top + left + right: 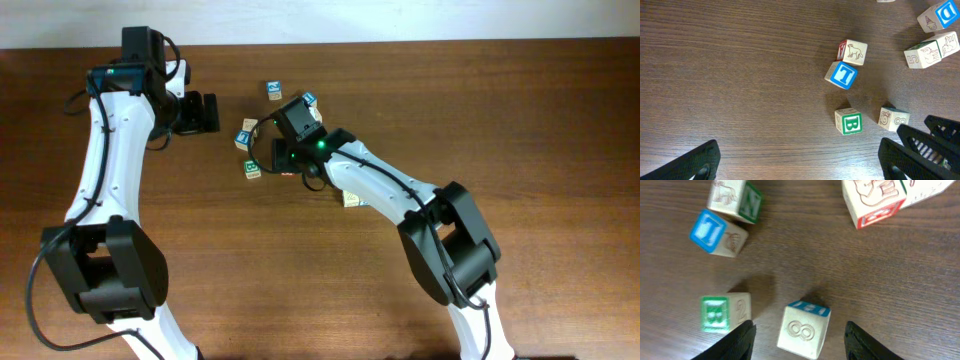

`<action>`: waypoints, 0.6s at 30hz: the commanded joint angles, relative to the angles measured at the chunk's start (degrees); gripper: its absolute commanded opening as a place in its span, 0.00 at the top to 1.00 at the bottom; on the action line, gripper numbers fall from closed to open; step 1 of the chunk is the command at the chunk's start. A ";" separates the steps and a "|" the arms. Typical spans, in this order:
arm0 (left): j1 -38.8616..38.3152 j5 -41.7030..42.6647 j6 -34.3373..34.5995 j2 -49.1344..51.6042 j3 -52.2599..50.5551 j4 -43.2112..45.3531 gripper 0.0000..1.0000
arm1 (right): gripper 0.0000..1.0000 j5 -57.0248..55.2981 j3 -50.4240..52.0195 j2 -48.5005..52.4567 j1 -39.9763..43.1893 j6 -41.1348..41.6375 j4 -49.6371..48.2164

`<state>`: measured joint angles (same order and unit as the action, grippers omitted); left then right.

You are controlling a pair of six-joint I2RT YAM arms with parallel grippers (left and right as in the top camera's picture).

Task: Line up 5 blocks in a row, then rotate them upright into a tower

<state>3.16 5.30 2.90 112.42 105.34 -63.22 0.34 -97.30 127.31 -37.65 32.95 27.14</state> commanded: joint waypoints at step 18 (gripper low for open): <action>-0.02 -0.22 0.74 0.50 0.87 -0.04 0.01 | 0.66 -0.59 -9.77 2.01 -0.15 0.59 27.47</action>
<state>3.16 5.30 2.90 112.42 105.34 -63.20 -0.01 -104.95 130.34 -37.65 33.23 49.45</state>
